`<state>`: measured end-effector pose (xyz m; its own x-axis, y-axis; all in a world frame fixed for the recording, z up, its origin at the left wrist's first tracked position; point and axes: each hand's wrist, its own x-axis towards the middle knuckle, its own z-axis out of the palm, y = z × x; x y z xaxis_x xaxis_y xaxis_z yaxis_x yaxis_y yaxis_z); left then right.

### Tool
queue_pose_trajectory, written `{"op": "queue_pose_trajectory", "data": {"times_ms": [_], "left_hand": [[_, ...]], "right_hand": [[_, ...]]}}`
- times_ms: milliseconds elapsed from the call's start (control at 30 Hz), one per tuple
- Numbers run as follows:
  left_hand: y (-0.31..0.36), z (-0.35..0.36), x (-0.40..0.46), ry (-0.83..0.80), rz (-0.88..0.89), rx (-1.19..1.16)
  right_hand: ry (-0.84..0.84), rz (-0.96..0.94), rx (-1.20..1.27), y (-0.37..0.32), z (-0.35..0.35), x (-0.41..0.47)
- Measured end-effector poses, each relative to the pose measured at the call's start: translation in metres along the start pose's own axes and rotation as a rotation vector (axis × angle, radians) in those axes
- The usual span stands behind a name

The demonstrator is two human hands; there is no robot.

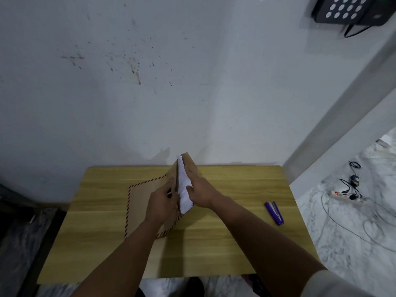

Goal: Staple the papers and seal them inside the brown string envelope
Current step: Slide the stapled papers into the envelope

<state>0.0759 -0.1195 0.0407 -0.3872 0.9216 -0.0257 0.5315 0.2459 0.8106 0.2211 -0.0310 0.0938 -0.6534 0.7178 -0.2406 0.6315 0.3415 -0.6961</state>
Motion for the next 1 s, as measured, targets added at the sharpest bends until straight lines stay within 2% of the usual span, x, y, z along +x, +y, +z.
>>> {"op": "queue_pose_trajectory", "data": {"times_ms": [200, 633, 833, 1000], "left_hand": [[0.002, 0.001, 0.000, 0.031, -0.046, 0.000], [0.014, 0.004, -0.003, 0.003, -0.002, 0.156], [0.026, -0.003, -0.007, -0.011, 0.082, 0.233], [0.024, -0.004, -0.001, -0.039, 0.014, 0.313]], "right_hand": [[-0.010, 0.013, -0.039, 0.000, -0.002, -0.002], [-0.090, 0.052, -0.080, -0.005, 0.004, 0.007], [-0.130, 0.053, -0.111, -0.002, 0.013, 0.013], [-0.161, 0.084, -0.155, -0.004, 0.014, 0.013]]}}
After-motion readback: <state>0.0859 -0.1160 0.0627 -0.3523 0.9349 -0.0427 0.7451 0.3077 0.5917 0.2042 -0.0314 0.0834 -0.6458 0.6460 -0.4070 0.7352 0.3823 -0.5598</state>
